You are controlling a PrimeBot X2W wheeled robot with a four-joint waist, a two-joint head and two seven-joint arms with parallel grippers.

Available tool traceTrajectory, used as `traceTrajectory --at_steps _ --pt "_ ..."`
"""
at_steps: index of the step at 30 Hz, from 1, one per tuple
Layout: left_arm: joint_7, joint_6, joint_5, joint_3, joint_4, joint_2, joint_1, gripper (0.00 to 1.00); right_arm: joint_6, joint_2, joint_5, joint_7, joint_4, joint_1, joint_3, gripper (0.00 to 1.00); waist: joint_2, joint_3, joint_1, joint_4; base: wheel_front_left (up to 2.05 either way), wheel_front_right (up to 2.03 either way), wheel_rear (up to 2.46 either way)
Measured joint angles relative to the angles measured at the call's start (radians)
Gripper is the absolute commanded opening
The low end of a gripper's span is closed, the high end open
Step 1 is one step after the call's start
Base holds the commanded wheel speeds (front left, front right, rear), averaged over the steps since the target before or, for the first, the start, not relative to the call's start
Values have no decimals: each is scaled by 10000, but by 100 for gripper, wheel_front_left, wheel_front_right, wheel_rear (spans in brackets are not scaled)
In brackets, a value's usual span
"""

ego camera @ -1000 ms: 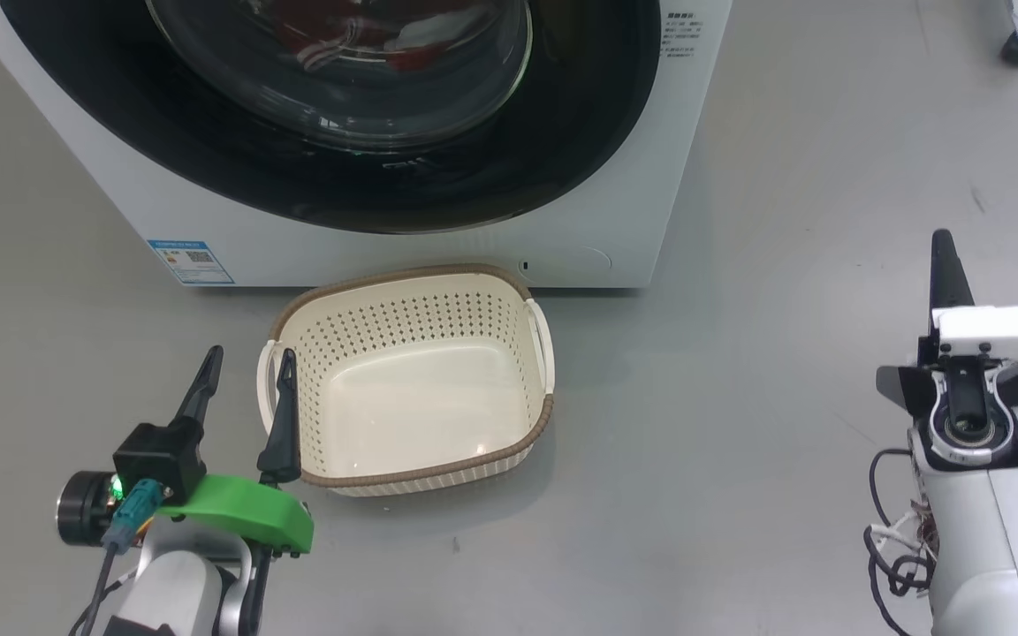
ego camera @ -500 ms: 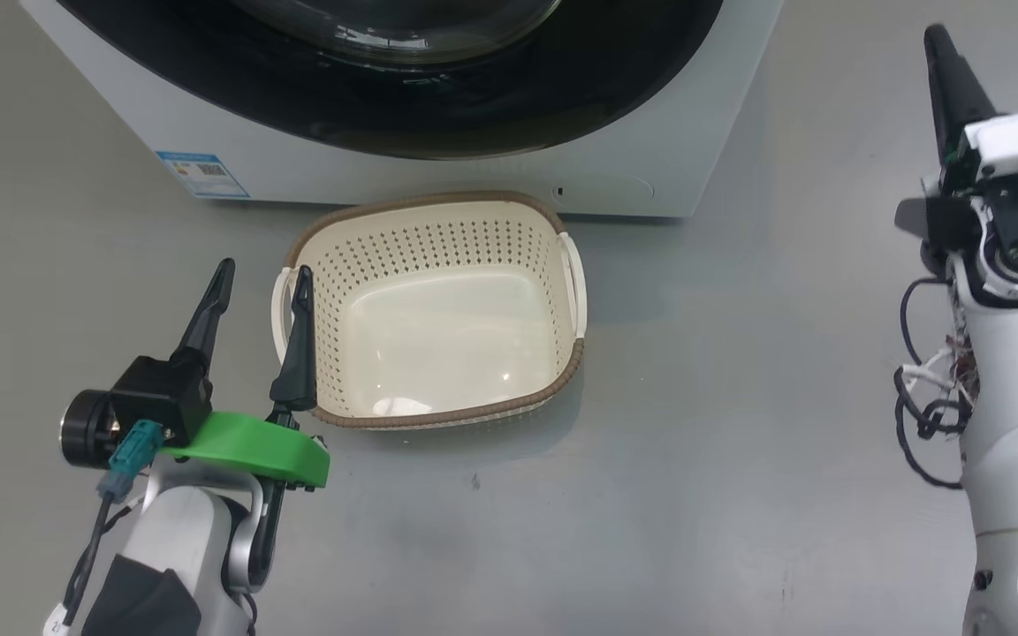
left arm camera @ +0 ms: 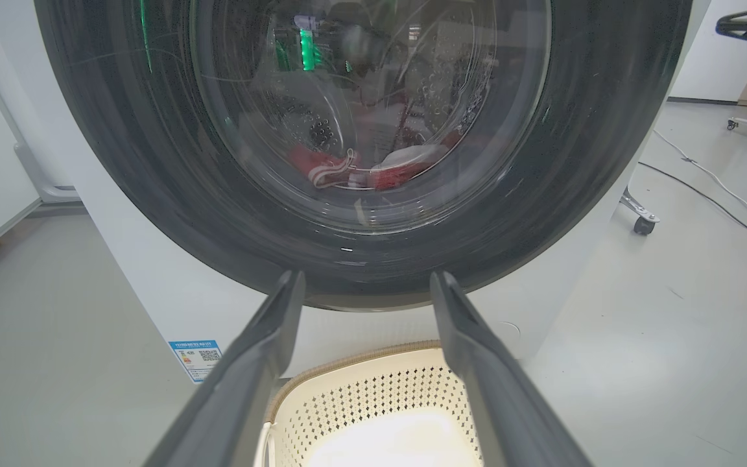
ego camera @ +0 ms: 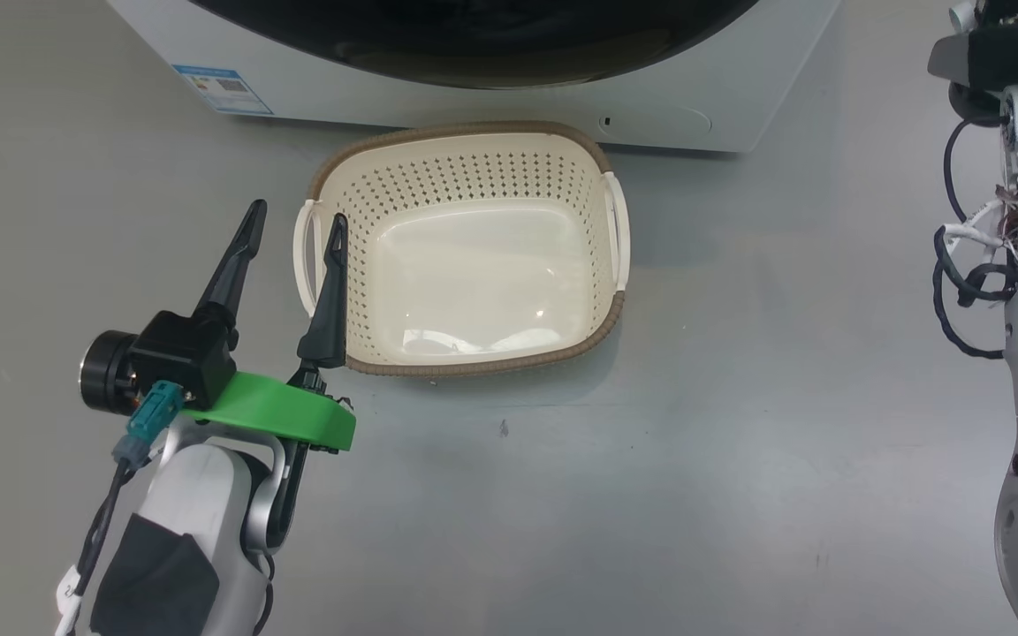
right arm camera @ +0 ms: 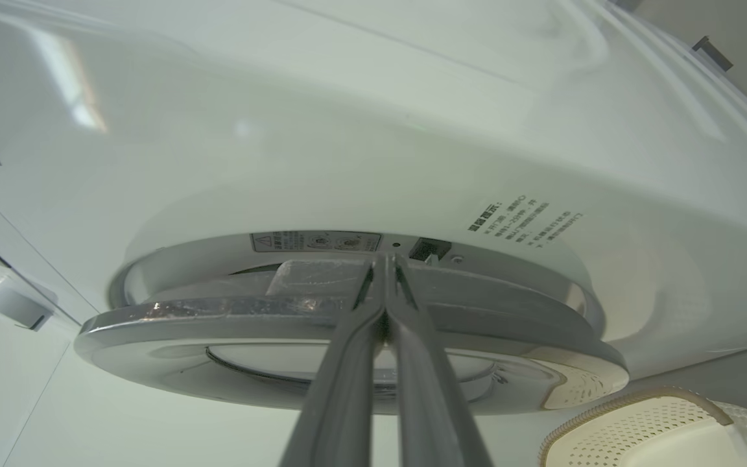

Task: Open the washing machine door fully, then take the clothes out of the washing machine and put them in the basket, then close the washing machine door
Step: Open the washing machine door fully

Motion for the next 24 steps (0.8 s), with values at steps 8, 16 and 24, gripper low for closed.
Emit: traceTrajectory --at_steps 8,16,24 --pt "0 -100 46 -155 -2 -146 -155 100 -230 8 -29 334 489 -976 213 0 0 463 -1 337 0 0 0" --pt "0 -265 82 -380 61 -240 -348 100 -224 15 -31 339 1012 -1644 186 0 0 791 -1 660 0 0 0" --pt "0 -265 105 -407 107 -276 -415 100 -113 -192 54 658 1526 -1980 190 0 0 925 -1 876 0 0 0"
